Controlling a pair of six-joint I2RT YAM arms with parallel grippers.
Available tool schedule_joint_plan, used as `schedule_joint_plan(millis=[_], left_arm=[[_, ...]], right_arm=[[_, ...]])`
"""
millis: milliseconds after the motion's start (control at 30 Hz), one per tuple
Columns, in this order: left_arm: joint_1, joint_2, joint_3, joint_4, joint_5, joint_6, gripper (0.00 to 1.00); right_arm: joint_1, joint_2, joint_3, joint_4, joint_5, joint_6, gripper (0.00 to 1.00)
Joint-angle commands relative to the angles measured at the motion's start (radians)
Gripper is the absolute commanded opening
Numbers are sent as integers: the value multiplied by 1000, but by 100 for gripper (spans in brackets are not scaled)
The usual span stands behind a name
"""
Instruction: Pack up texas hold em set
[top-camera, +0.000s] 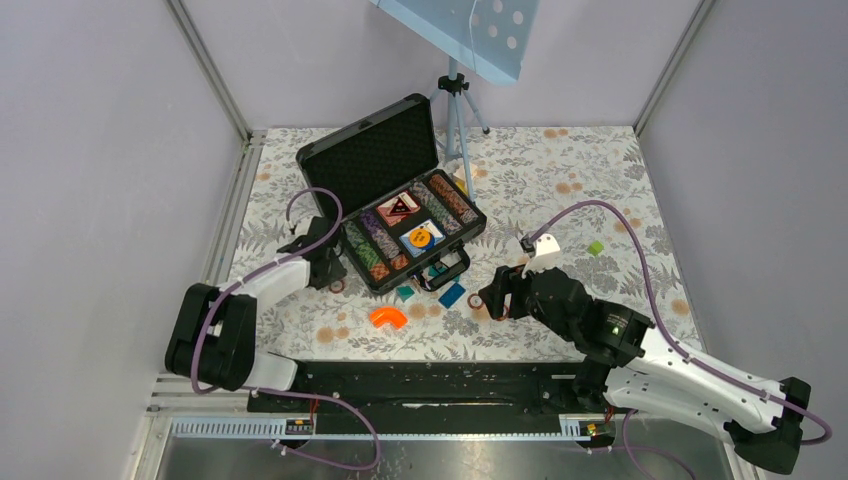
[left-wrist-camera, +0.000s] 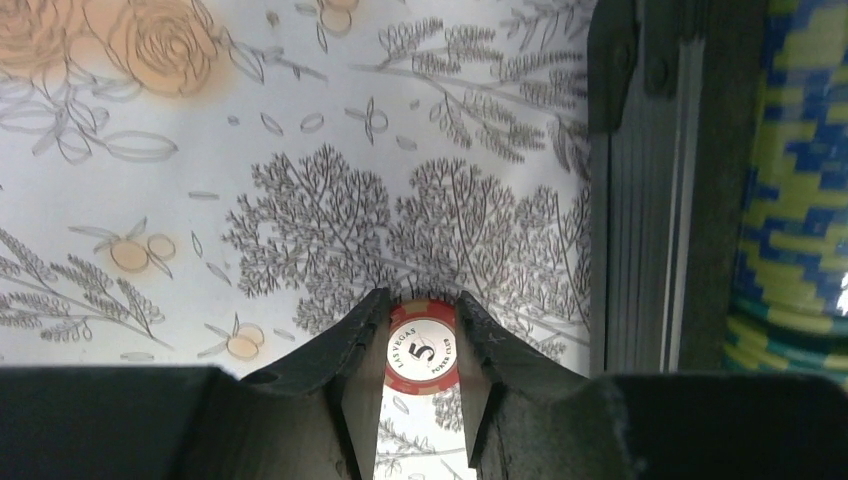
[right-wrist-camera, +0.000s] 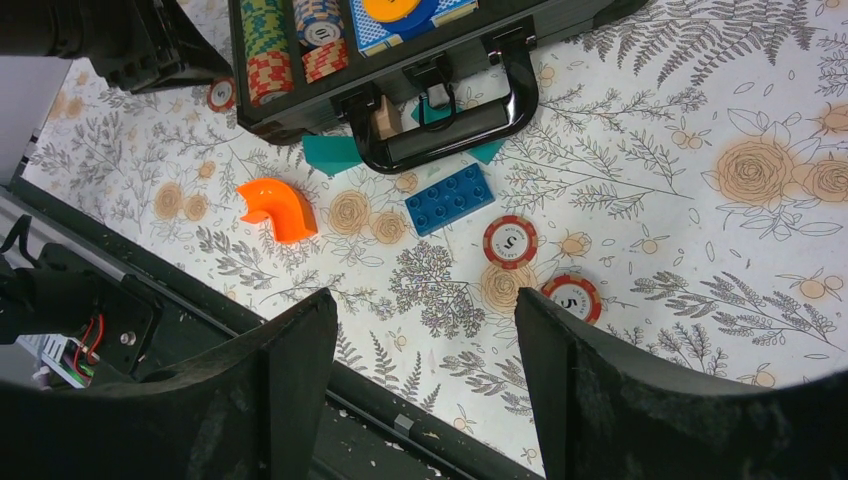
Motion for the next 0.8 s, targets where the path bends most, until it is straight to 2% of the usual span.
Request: schedule_joint_plan(millis=[0,433,767], left_arm=[[-24,-70,-44,-30,29,-44,31],[-126,-110,-95,-98,-12,-111,33],[-233,-200,-162,-146,-22,-181,34]], right_arm=[[4,-22,-6,-13,35,24,73],[4,-12,-6,-16,34,29,73],[4,-11,-10,-15,37,32,73]])
